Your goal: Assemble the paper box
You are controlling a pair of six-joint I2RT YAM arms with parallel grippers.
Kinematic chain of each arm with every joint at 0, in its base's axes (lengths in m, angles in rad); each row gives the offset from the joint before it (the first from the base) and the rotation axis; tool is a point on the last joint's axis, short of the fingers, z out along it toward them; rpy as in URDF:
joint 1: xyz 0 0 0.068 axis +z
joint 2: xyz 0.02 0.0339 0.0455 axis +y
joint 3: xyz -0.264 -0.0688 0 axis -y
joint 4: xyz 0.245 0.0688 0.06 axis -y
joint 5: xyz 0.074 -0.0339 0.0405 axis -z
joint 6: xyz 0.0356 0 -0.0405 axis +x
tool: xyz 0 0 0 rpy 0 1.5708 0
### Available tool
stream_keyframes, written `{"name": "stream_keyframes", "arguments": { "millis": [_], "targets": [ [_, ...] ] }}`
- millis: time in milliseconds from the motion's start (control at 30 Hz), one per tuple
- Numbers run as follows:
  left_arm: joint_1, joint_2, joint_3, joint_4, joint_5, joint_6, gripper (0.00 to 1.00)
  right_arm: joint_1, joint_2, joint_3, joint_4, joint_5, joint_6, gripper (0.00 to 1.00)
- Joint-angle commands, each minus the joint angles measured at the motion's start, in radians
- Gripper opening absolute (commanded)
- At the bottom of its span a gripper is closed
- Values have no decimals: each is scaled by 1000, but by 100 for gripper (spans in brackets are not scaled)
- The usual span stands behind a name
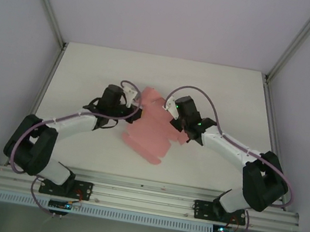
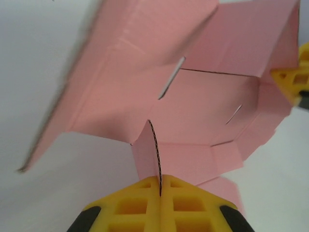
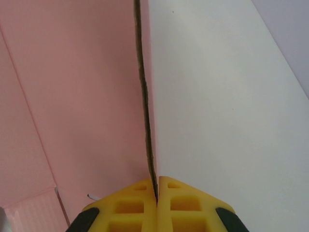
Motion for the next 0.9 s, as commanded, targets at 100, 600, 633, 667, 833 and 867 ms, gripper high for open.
{"name": "stream_keyframes", "arguments": {
  "millis": [100,600,633,667,833,867],
  "targets": [
    [-160,9,100,-160,-225,247,6,51,6,11,41,-34,-12,2],
    [-200,17,29,-12,-301,218,34,77,-21,-31,70,-41,-98,0],
    [-181,-5,12,-2,-280,187,36,77,-21,-32,70,-25,-117,0],
    [-164,-29,-7,7,-259,164,40,77,-21,-32,77,2,-137,0],
    [-104,-201,-75,-37,-264,128,74,90,-11,-20,94,103,-265,0],
    [-90,-240,-86,-49,-273,121,85,91,-8,-18,100,115,-285,0]
  ]
}}
